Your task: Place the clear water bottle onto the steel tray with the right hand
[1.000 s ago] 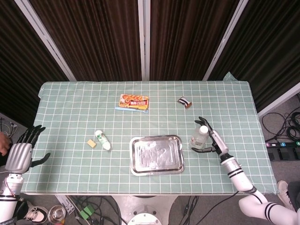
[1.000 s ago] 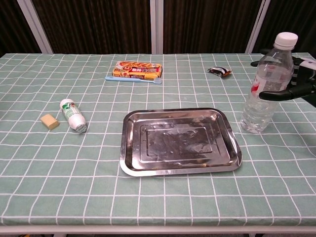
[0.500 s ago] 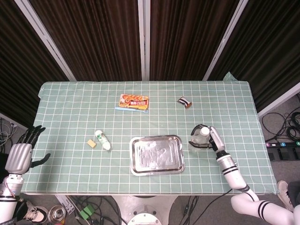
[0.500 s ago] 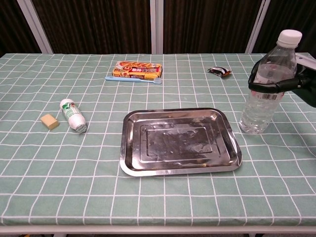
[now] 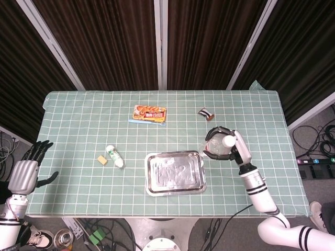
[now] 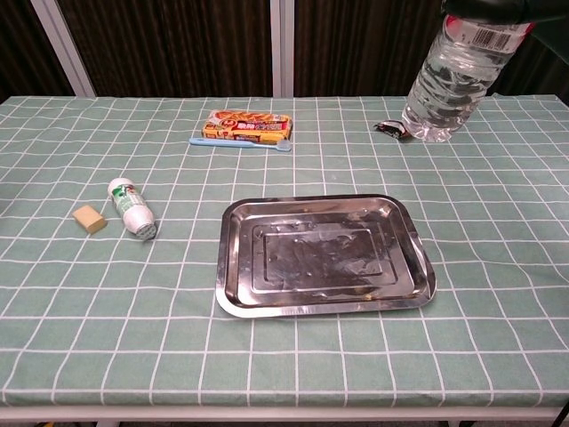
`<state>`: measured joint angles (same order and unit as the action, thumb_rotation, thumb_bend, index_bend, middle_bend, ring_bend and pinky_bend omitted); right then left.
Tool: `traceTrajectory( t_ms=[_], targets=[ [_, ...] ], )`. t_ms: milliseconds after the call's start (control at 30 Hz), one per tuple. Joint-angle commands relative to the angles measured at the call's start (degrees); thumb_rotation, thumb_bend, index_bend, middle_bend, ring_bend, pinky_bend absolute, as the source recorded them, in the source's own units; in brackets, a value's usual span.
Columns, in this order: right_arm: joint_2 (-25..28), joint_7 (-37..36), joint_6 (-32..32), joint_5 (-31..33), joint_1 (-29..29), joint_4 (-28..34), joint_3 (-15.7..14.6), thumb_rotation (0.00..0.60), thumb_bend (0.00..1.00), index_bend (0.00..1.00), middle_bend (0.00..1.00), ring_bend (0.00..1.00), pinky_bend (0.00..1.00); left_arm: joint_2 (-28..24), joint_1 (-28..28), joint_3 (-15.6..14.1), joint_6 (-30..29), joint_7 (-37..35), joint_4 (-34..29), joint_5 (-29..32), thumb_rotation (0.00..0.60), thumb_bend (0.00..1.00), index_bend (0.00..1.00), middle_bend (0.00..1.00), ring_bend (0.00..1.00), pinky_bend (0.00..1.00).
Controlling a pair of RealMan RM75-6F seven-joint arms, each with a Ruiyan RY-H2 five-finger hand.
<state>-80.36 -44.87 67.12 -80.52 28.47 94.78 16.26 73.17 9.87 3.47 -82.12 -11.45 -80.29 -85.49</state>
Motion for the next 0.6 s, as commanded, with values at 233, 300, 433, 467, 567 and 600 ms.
traceTrajectory(
  t_ms=[233,300,433,467,567,600],
  targets=[
    [-0.9,-2.7,-4.8,1.1,2.0,-4.3,1.1,0.6,0.14,0.71,0.58,0.4,0.43,-0.7,0.0,0.0,0.0,0.5,-0.6,0.0,0.6,0.26,0.16,0.18,0.09,0.19],
    [1.7,-1.8,-0.9,-3.1,2.4,1.5,3.3,0.6,0.14,0.71,0.58,0.4,0.43,-0.7,0.2,0.2,0.0,0.8,-0.9,-0.1,0.6,0.26,0.16,0.18,0.09,0.19],
    [4.8,0.7,4.5,-5.7,1.4,8.7,5.3,0.6,0.13,0.71,0.58,0.4,0.43,-0.6,0.6,0.6,0.2,1.1,-1.3,0.0,0.6,0.26,0.16,0.18,0.09,0.19],
    [4.8,1.0,4.5,-4.8,0.9,8.2,4.8,0.6,0.13,0.71,0.58,0.4,0.44,-0.6,0.6,0.6,0.2,1.2,-1.3,0.0,0.6,0.26,0.16,0.18,0.09,0.19],
    [2.8,-0.4,-0.9,2.4,0.0,1.9,0.9,0.6,0.13,0.71,0.58,0.4,0.44,-0.5,0.5,0.4,0.3,1.0,-1.2,0.1,0.6,0.26,0.16,0.18,0.09,0.19],
    [1.7,-1.2,-4.0,5.5,0.1,-1.1,-0.3,0.6,0.13,0.71,0.58,0.4,0.44,-0.5,0.4,0.3,0.4,0.9,-1.1,0.2,0.6,0.26,0.16,0.18,0.09,0.19]
  ],
)
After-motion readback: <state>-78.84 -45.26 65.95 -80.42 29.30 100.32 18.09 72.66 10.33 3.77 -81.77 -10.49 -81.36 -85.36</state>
